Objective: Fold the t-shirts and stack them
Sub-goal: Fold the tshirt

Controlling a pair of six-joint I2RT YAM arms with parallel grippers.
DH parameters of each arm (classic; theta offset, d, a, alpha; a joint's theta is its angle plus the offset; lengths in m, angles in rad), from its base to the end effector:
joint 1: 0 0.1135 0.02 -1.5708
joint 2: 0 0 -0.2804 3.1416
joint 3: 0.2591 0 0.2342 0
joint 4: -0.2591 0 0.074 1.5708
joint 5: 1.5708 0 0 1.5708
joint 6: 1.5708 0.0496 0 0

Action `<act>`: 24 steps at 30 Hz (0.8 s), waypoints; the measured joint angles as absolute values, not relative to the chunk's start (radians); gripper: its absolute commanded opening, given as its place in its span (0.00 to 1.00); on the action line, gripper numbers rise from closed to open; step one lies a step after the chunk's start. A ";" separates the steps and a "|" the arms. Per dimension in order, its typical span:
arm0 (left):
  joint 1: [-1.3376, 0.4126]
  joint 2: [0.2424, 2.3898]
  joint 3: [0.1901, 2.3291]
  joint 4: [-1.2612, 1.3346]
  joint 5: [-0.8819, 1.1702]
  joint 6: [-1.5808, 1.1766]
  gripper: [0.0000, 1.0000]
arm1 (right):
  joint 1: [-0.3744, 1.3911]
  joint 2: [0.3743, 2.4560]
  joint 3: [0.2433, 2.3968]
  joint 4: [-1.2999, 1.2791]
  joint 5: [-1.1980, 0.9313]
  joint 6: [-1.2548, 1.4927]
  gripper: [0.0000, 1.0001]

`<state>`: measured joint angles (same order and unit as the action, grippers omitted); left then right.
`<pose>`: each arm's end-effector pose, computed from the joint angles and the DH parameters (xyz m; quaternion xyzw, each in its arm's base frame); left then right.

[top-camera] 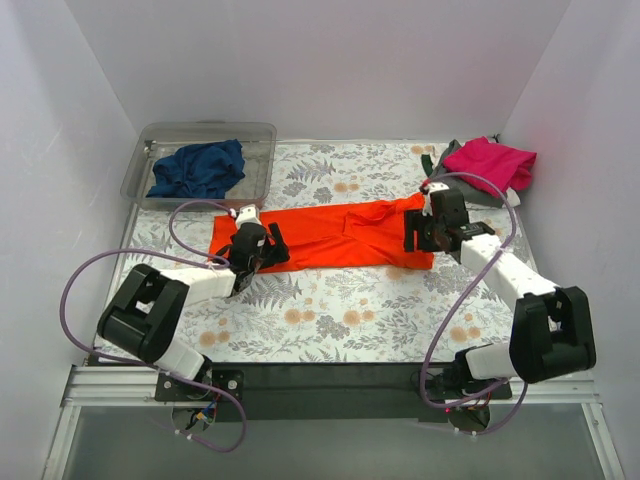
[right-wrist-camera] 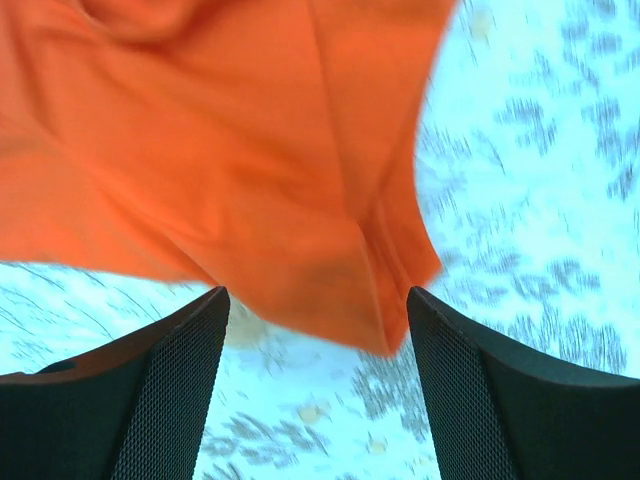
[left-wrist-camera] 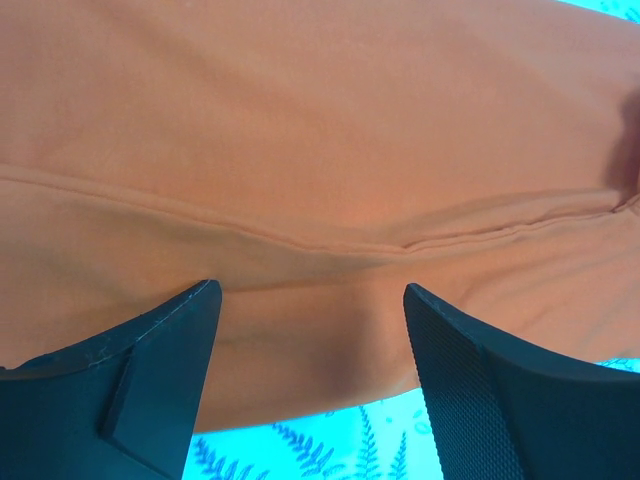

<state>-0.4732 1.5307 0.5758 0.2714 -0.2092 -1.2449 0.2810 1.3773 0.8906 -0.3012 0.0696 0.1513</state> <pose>0.2571 -0.1200 0.1662 -0.3796 0.8154 -0.2617 0.3502 0.2713 0.0747 0.2483 -0.0466 0.9227 0.0504 0.3793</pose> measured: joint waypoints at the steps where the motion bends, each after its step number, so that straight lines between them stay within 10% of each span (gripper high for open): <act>1: -0.473 1.520 0.576 0.255 -0.211 -1.245 0.70 | 0.268 1.356 0.860 -0.312 0.069 0.154 0.66; 24: -0.467 1.383 0.557 0.124 -0.304 -1.210 0.74 | 0.132 1.329 0.738 -0.265 -0.054 0.150 0.54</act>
<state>-0.4667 1.3834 0.5568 0.1238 -0.3038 -1.2102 0.1318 1.3293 0.7376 -0.2646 -0.0544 0.1501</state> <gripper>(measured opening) 0.740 0.556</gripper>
